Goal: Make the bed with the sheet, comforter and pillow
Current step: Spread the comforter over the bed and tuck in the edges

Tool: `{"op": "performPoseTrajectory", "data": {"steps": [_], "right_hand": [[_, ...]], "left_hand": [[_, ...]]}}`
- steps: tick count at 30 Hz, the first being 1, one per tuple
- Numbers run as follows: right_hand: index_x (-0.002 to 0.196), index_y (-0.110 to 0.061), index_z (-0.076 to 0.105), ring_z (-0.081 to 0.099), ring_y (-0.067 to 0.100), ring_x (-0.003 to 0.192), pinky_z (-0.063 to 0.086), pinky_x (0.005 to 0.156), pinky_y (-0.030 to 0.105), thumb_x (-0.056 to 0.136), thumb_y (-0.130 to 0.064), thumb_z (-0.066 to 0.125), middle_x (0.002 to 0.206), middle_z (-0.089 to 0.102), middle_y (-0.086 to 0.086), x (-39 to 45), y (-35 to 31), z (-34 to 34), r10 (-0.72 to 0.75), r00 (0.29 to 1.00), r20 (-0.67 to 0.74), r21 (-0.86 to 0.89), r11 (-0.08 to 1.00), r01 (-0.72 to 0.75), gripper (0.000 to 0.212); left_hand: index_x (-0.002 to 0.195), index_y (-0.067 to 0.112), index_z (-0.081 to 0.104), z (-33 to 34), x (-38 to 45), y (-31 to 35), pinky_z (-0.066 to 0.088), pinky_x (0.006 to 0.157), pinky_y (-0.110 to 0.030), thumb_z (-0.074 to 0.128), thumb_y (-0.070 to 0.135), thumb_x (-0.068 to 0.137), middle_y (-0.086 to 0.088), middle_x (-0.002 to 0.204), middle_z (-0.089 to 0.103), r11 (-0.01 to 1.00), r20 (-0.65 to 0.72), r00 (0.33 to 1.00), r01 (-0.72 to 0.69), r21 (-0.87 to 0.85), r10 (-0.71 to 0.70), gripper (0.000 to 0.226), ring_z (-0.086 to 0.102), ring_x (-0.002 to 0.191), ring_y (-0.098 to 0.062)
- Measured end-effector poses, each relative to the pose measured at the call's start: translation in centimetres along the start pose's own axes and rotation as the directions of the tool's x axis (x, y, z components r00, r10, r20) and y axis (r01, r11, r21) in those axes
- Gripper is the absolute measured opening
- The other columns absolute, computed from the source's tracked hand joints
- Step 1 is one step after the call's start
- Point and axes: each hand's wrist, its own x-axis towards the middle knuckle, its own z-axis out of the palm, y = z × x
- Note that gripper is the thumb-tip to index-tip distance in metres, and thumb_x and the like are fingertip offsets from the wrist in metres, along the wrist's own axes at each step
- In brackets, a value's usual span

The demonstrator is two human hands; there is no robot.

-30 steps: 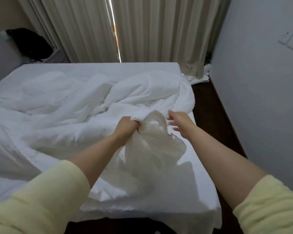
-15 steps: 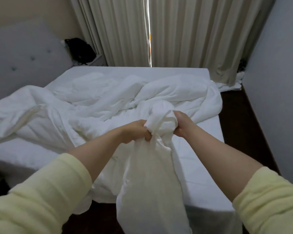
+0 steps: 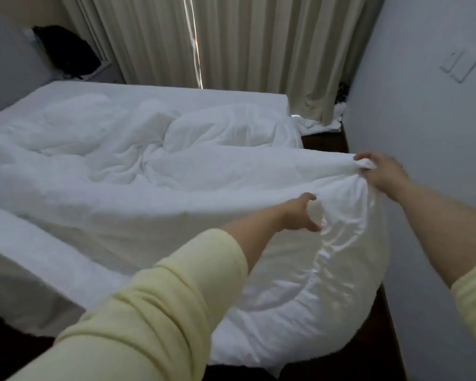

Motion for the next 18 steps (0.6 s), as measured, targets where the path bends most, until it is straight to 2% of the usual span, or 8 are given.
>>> {"op": "performPoseTrajectory", "data": {"steps": [4,7,9,11,12,14,16,18], "right_hand": [[0.147,-0.009,0.029,0.034,0.035,0.137,0.03,0.111,0.042,0.093,-0.001,0.048,0.151,0.033,0.018,-0.3,3.0,3.9,0.13,0.925,0.358,-0.089,0.991,-0.105,0.058],[0.15,-0.008,0.019,0.027,0.03,0.142,0.024,0.114,0.035,0.097,-0.01,0.046,0.157,0.021,0.013,-2.2,2.6,8.7,0.154,0.845,0.512,-0.209,0.977,-0.052,0.06],[0.15,-0.008,0.02,0.025,0.028,0.143,0.025,0.114,0.034,0.099,-0.014,0.044,0.158,0.019,0.011,-3.2,0.8,11.3,0.166,0.808,0.565,-0.27,0.963,-0.009,0.057],[0.148,-0.005,0.026,0.035,0.029,0.136,0.035,0.106,0.035,0.099,-0.015,0.043,0.152,0.032,0.011,-3.7,-3.6,15.2,0.11,0.791,0.602,-0.281,0.956,0.08,0.053],[0.147,-0.004,0.03,0.043,0.029,0.124,0.043,0.093,0.035,0.099,-0.015,0.043,0.139,0.042,0.013,-4.0,-4.9,16.1,0.1,0.785,0.611,-0.273,0.958,0.09,0.051],[0.141,-0.004,0.039,0.046,0.026,0.097,0.042,0.073,0.031,0.097,-0.016,0.045,0.111,0.047,0.011,-5.4,-10.9,20.4,0.045,0.742,0.668,-0.219,0.966,0.138,0.046],[0.136,-0.006,0.045,0.051,0.026,0.088,0.039,0.07,0.029,0.096,-0.017,0.046,0.107,0.054,0.012,-7.5,-17.9,25.1,-0.031,0.694,0.72,-0.166,0.962,0.216,0.041],[0.131,-0.004,0.05,0.054,0.025,0.086,0.037,0.062,0.026,0.096,-0.016,0.046,0.116,0.062,0.018,-10.4,-24.5,29.4,-0.117,0.63,0.768,-0.1,0.949,0.299,0.037]], "left_hand": [[0.137,0.012,0.046,-3.2,-2.9,-7.8,0.04,0.099,-0.029,0.06,0.022,0.092,-0.01,0.144,0.043,0.958,-0.111,0.973,0.221,0.185,-0.203,0.048,0.047,0.128,-0.027],[0.124,0.007,0.057,-5.7,-7.5,-16.0,0.041,0.082,-0.026,0.06,0.016,0.091,-0.013,0.125,0.055,0.913,-0.223,0.89,0.408,-0.002,-0.398,0.035,0.054,0.102,-0.025],[0.119,0.006,0.06,-6.6,-10.6,-20.3,0.039,0.079,-0.026,0.058,0.014,0.091,-0.012,0.121,0.057,0.868,-0.256,0.831,0.485,-0.103,-0.494,0.029,0.05,0.095,-0.021],[0.117,0.01,0.06,-7.7,-15.1,-24.3,0.042,0.074,-0.025,0.057,0.018,0.092,-0.007,0.112,0.058,0.817,-0.247,0.779,0.542,-0.198,-0.576,0.027,0.053,0.093,-0.019],[0.116,0.012,0.06,-7.7,-16.0,-25.1,0.042,0.069,-0.024,0.056,0.02,0.092,-0.004,0.108,0.058,0.801,-0.22,0.771,0.556,-0.225,-0.597,0.026,0.055,0.091,-0.019],[0.113,0.014,0.06,-9.0,-19.7,-28.1,0.04,0.062,-0.02,0.055,0.021,0.092,-0.002,0.102,0.06,0.766,-0.235,0.737,0.553,-0.328,-0.634,0.023,0.057,0.086,-0.017],[0.114,0.012,0.061,-11.0,-23.3,-31.1,0.039,0.059,-0.018,0.055,0.02,0.091,0.0,0.097,0.061,0.749,-0.31,0.695,0.509,-0.425,-0.648,0.025,0.057,0.08,-0.015],[0.115,0.01,0.062,-13.0,-26.6,-33.4,0.041,0.059,-0.015,0.055,0.02,0.092,0.004,0.087,0.06,0.744,-0.389,0.648,0.461,-0.484,-0.655,0.026,0.056,0.072,-0.01]]}}
